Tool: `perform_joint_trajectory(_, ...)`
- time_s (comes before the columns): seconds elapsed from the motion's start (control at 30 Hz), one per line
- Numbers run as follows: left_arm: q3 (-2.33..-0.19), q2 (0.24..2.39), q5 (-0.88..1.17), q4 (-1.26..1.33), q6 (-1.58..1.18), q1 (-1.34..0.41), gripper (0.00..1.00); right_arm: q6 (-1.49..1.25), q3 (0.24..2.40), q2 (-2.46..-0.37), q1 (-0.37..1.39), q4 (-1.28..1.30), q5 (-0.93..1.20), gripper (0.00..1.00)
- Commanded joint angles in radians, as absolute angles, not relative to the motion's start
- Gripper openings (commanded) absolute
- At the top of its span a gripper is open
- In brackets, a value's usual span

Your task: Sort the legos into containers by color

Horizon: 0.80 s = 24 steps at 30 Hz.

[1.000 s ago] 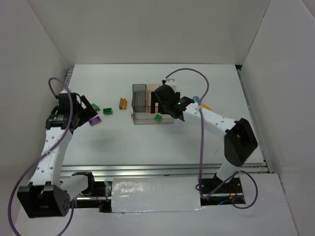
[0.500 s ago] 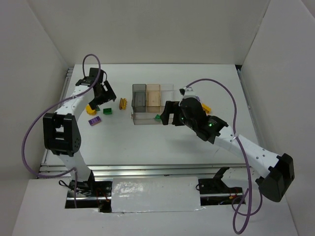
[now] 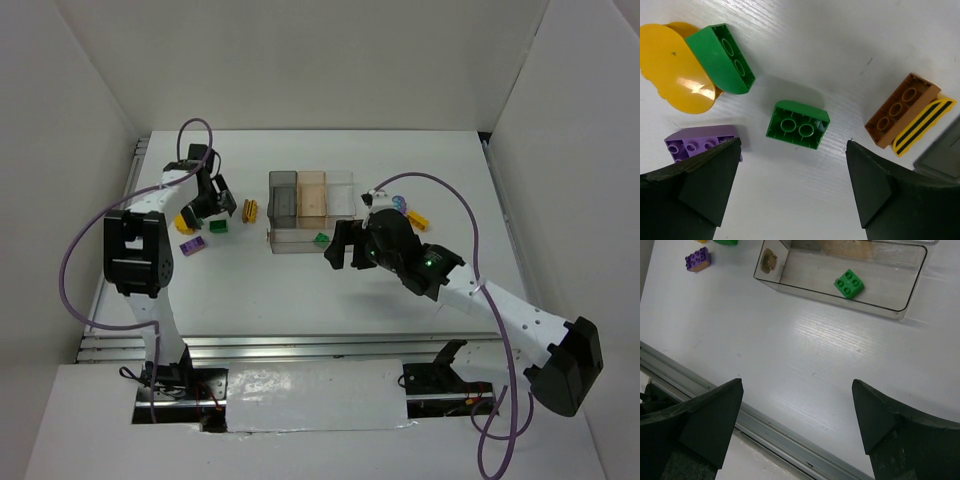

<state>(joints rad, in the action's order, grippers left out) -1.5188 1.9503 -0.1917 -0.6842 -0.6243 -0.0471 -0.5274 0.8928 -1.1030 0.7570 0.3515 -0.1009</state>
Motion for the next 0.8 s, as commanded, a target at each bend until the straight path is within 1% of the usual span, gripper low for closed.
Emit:
perform_joint_trajectory(0.0,-1.548,1.994,-0.175,-0.657,-0.591,-0.034,0.98,-0.509,0.887,-1.066,0.767,0.325,-0.087,0.96)
perform_joint_trajectory(0.2,-1.525,2.02,-0.156,-0.604,-0.597,-0.032,0.92,-0.503,0.89,-1.063,0.769,0.333,-0.081,0.96)
perform_joint_trajectory(0.37,-1.525,2.052,-0.179,-0.589,-0.597,-0.038,0.89,-0.503,0.888,-1.068,0.772,0.334,-0.08,0.96)
perform_joint_trajectory(0.4,-1.526,2.054,-0.184,-0.586,-0.594,-0.041,0.86,-0.502,0.888,-1.069,0.775,0.334,-0.08,0.96)
perform_joint_trajectory(0.5,-1.528,2.072,-0.186,-0.58,-0.592,-0.048,0.83,-0.499,0.891,-1.075,0.779,0.342,-0.083,0.96)
perform_joint_trajectory(0.63,-1.514,2.086,-0.202,-0.571,-0.595,-0.057,0.82,-0.494,0.902,-1.081,0.784,0.356,-0.09,0.96)
perform_joint_trajectory(0.77,-1.493,2.08,-0.199,-0.558,-0.595,-0.061,0.73,-0.494,0.902,-1.08,0.785,0.357,-0.097,0.96)
